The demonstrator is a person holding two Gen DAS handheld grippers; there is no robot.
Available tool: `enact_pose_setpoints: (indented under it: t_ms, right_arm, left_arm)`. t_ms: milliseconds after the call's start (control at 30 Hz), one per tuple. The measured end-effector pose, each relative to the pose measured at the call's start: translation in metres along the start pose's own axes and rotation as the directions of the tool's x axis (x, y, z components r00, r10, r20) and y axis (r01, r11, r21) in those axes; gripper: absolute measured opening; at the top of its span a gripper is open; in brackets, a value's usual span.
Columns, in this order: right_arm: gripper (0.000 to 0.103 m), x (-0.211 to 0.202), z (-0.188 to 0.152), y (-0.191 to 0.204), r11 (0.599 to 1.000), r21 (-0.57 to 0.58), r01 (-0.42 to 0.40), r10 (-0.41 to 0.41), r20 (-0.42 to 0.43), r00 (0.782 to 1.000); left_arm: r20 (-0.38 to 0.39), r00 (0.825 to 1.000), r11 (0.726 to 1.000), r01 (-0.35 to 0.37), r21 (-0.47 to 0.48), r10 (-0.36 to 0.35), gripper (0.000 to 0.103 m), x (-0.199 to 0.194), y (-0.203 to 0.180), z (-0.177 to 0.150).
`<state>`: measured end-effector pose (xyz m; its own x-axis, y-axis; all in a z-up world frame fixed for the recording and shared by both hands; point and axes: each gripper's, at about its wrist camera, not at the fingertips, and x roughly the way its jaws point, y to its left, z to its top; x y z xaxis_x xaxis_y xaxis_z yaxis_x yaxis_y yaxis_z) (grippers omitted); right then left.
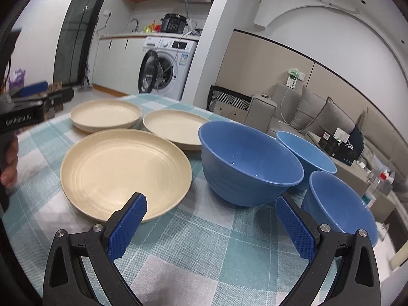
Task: Organize plates and bowls
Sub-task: 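Move the open right gripper toward the rim of a large cream plate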
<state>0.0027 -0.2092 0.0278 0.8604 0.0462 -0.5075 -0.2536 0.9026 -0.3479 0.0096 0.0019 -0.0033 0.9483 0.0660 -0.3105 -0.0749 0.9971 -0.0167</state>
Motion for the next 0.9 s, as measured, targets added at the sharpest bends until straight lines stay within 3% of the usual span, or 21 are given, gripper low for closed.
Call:
enact_pose_setpoints:
  t_ms: [267, 600, 733, 900]
  right_arm:
    - [0.103, -0.004, 0.005, 0.003, 1.0, -0.015, -0.018, 0.018, 0.021, 1.0]
    - [0.103, -0.019, 0.031, -0.026, 0.992, 0.119, -0.053, 0.048, 0.044, 0.998]
    - [0.103, -0.022, 0.049, -0.036, 0.979, 0.166, -0.115, 0.108, 0.05, 0.993]
    - [0.103, -0.025, 0.068, -0.049, 0.984, 0.159, -0.085, 0.076, 0.062, 0.995]
  left_arm:
    - [-0.051, 0.998, 0.998, -0.024, -0.056, 0.021, 0.103, 0.012, 0.012, 0.004]
    - [-0.008, 0.999, 0.996, -0.039, -0.076, 0.038, 0.103, 0.001, 0.017, 0.026]
    - [-0.013, 0.999, 0.997, -0.034, -0.07, 0.034, 0.103, 0.005, 0.018, 0.033]
    - [-0.056, 0.998, 0.997, -0.011, -0.082, 0.006, 0.103, 0.016, 0.021, 0.038]
